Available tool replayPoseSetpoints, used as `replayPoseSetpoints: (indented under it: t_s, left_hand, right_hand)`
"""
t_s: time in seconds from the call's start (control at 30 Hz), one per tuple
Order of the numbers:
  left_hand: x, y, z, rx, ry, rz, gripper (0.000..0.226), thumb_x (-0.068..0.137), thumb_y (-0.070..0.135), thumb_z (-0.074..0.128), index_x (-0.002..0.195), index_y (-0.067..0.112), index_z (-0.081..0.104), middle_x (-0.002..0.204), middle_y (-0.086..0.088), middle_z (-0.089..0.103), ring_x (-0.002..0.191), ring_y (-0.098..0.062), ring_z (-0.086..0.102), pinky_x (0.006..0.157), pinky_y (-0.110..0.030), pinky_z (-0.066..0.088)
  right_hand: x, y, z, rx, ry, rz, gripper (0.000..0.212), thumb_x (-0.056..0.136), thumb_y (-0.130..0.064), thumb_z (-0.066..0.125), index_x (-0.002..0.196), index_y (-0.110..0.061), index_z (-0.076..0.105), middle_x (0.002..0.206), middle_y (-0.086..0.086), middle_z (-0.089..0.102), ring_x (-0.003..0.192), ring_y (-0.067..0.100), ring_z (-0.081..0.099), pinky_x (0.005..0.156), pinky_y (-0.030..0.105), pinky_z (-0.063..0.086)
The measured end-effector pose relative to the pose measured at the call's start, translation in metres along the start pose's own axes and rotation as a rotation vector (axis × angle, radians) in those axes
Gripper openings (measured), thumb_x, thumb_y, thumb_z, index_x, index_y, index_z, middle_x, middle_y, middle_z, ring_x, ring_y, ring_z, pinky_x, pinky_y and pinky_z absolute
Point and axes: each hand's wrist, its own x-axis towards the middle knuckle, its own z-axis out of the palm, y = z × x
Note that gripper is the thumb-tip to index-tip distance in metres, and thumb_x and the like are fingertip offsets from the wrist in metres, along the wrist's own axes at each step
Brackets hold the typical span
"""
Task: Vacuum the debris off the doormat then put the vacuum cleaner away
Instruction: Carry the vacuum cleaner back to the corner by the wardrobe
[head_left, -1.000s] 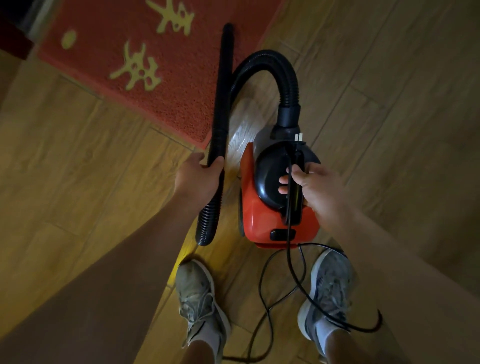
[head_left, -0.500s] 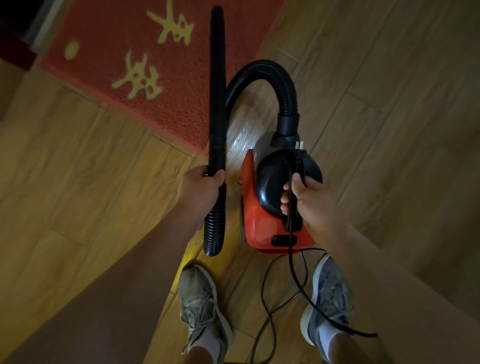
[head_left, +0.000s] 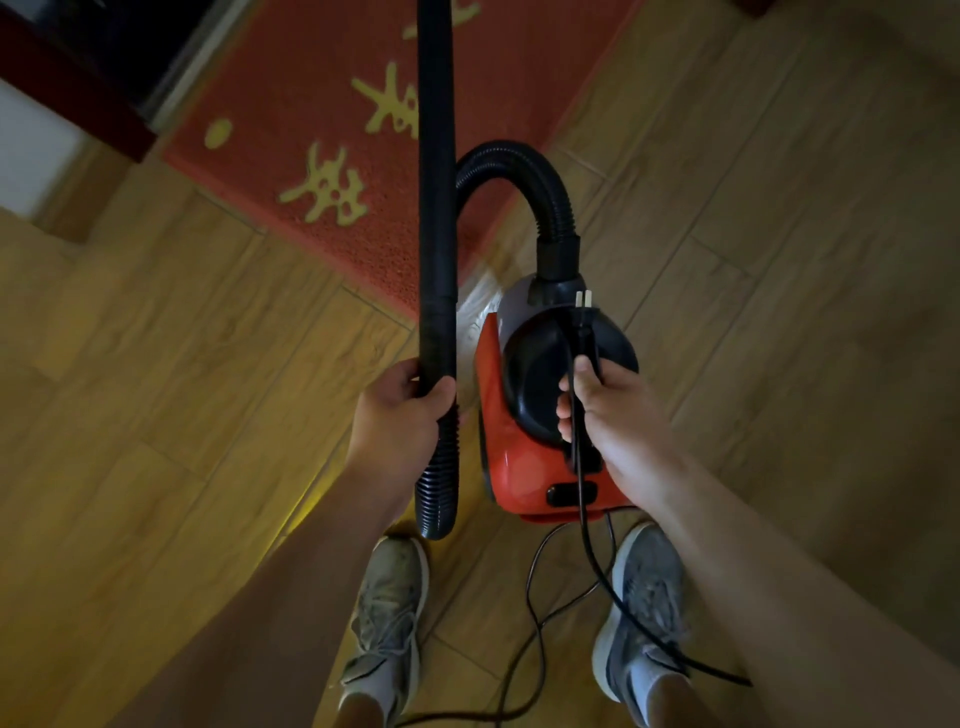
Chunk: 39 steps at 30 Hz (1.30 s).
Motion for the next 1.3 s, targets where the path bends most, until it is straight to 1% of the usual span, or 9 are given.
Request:
replayPoseSetpoints:
  t_s: [0.13,0.27,0.4,0.53,0.8,0.9,1.03,1.2,1.3]
  left_hand:
    - [-0.023,0.021,-0.012,-0.029,0.004,0.022,0.011,0.098,0.007,0.064,0.099,0.017,0.070,0.079,-0.007,0.067,0.072,-0.027,0.066,0.077,-0.047,0.053]
    - [-0.052,0.050,-0.026,-0.059,0.002,0.078,0.013,0.097,0.009,0.064,0.096,0.020,0.071,0.079,-0.005,0.068,0.076,-0.028,0.066,0.079,-0.050,0.053]
    - [-0.087,0.083,-0.041,-0.122,-0.021,0.121,0.012,0.098,0.009,0.064,0.105,0.017,0.070,0.083,-0.006,0.069,0.077,-0.026,0.068,0.082,-0.050,0.054]
    - [-0.125,0.116,-0.054,-0.173,-0.035,0.165,0.018,0.099,0.009,0.062,0.116,0.014,0.067,0.085,-0.006,0.069,0.077,-0.024,0.068,0.082,-0.049,0.054]
    - [-0.208,0.195,-0.073,-0.242,-0.027,0.258,0.017,0.099,0.006,0.062,0.108,0.019,0.067,0.079,-0.001,0.072,0.079,-0.026,0.066,0.089,-0.052,0.055]
    - [-0.244,0.223,-0.082,-0.243,-0.026,0.284,0.017,0.100,0.006,0.061,0.110,0.018,0.067,0.079,0.000,0.071,0.078,-0.024,0.067,0.083,-0.047,0.057]
    - [-0.292,0.265,-0.090,-0.253,-0.011,0.333,0.018,0.099,0.005,0.062,0.116,0.011,0.067,0.075,-0.001,0.067,0.069,-0.021,0.065,0.069,-0.038,0.056]
    - [-0.358,0.316,-0.106,-0.289,0.013,0.410,0.019,0.097,0.006,0.064,0.109,0.020,0.068,0.070,0.004,0.068,0.072,-0.024,0.066,0.072,-0.041,0.056]
    - [-0.400,0.342,-0.118,-0.308,0.036,0.453,0.019,0.098,0.005,0.063,0.109,0.020,0.069,0.072,0.001,0.069,0.069,-0.020,0.066,0.065,-0.035,0.056]
  right_hand:
    - [-0.030,-0.031,0.004,0.000,-0.036,-0.026,0.037,0.109,-0.028,0.042,0.083,-0.007,0.059,0.064,0.007,0.055,0.057,0.018,0.052,0.056,0.032,0.045]
    - [-0.059,-0.064,0.011,-0.016,-0.054,-0.063,0.037,0.108,-0.030,0.043,0.084,-0.008,0.059,0.064,0.007,0.056,0.056,0.018,0.053,0.054,0.031,0.046]
    - [-0.094,-0.097,0.014,-0.034,-0.063,-0.117,0.036,0.108,-0.031,0.044,0.085,-0.009,0.061,0.065,0.006,0.057,0.056,0.017,0.053,0.056,0.031,0.047]
    - [-0.134,-0.136,0.014,-0.041,-0.070,-0.172,0.036,0.108,-0.030,0.043,0.085,-0.008,0.062,0.063,0.005,0.057,0.055,0.016,0.052,0.054,0.030,0.046]
    - [-0.223,-0.211,0.012,-0.069,-0.090,-0.282,0.035,0.108,-0.029,0.043,0.087,-0.008,0.061,0.061,0.004,0.055,0.050,0.015,0.049,0.050,0.031,0.044]
    - [-0.262,-0.234,0.010,-0.077,-0.099,-0.322,0.035,0.108,-0.030,0.043,0.088,-0.008,0.061,0.061,0.003,0.056,0.051,0.015,0.050,0.050,0.031,0.044]
    - [-0.315,-0.270,0.007,-0.092,-0.102,-0.394,0.035,0.108,-0.030,0.043,0.088,-0.007,0.060,0.062,0.004,0.056,0.050,0.016,0.050,0.049,0.032,0.044]
    - [-0.386,-0.315,0.000,-0.115,-0.113,-0.488,0.036,0.108,-0.030,0.044,0.085,-0.009,0.061,0.060,0.003,0.057,0.051,0.017,0.052,0.048,0.032,0.046]
    - [-0.424,-0.339,-0.003,-0.117,-0.116,-0.550,0.037,0.108,-0.031,0.043,0.084,-0.008,0.061,0.058,0.001,0.057,0.051,0.017,0.052,0.049,0.033,0.046]
